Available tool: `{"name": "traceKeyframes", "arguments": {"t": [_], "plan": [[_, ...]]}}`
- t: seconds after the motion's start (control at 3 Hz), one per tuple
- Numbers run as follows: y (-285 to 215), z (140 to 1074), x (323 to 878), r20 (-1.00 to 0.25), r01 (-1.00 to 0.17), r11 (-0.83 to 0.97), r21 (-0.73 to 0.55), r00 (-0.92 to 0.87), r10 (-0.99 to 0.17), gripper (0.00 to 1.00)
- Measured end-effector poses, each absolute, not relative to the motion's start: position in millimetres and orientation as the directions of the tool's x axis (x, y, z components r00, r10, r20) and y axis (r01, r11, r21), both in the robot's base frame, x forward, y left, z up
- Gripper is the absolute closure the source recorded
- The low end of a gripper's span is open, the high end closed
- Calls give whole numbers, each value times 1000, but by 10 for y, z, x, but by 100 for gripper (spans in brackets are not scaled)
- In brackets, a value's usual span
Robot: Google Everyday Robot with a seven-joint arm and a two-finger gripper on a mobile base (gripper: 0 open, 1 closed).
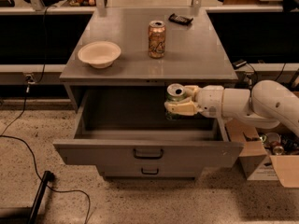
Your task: Place green can into top drawer
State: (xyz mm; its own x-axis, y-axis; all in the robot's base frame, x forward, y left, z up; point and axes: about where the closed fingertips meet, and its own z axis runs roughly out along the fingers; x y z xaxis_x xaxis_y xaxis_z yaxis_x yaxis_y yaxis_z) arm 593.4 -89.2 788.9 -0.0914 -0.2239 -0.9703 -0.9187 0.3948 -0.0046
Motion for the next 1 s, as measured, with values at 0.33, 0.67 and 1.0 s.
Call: {"name": "traceKeyframes", "arguments": {"t": [0.33,0.67,1.0], "plan": [[-988,7611,6057,-979,-918,396,31,-107,-172,100],[-1057,7382,6106,-978,-921,387,46,-120,-170,100],[-1093,7138,6104,-972,-928,367,68,-144,-185,100]]}}
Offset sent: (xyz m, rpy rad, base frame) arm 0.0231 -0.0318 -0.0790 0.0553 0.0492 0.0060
